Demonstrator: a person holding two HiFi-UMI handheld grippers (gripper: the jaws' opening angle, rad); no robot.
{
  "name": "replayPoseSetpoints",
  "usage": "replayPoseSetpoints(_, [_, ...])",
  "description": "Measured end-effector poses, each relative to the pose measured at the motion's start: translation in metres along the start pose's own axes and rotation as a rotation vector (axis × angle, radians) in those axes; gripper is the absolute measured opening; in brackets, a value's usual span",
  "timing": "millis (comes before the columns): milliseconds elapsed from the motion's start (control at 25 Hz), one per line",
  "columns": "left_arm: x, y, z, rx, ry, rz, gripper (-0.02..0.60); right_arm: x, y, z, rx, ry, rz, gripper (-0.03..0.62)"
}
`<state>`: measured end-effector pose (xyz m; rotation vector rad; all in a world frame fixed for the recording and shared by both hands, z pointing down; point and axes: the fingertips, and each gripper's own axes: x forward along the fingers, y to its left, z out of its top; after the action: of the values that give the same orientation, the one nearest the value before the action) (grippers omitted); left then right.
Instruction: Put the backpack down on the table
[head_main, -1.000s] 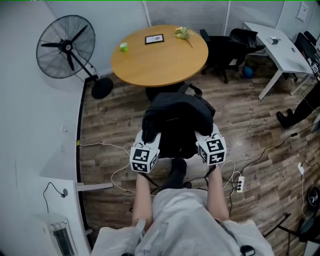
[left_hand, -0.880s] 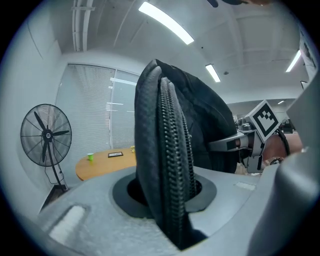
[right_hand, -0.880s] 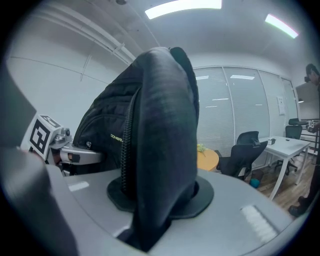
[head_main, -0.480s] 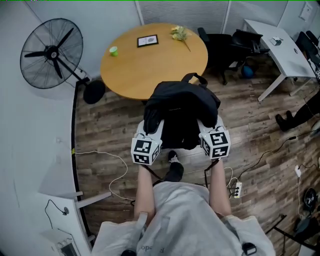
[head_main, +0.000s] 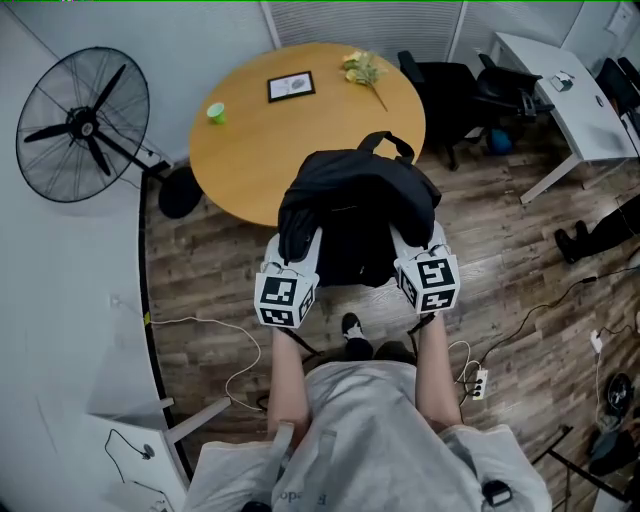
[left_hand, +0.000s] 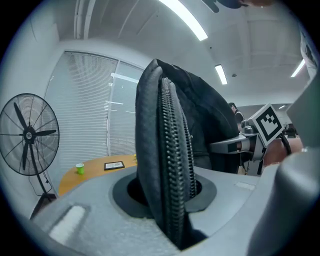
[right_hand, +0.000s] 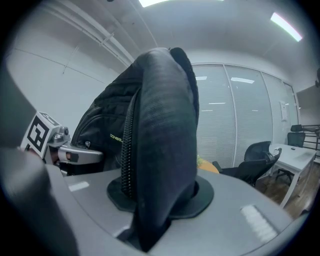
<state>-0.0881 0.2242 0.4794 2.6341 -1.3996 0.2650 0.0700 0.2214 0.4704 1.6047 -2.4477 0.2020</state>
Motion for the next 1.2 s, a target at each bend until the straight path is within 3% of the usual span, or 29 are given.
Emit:
replayPoseSetpoints(680, [0.033,0.093,0.002,-0.049,-0.014,0.100,0.089,0.108,0.018,0.022,-0.067,0.014,0.110,0.101])
replayPoseSetpoints(920, [0.077,0.141,0.037,-0.014,-0.043,0.126,0.089,0.159,0.006,0.059,-0.082,-0.020,0.140,0.100])
replayPoseSetpoints(1200, [0.141,0.166,0.079,0.008,-0.078,0.083,0.089,0.209,-0.038,0.100,-0.104,-0.065,0.118,0.100])
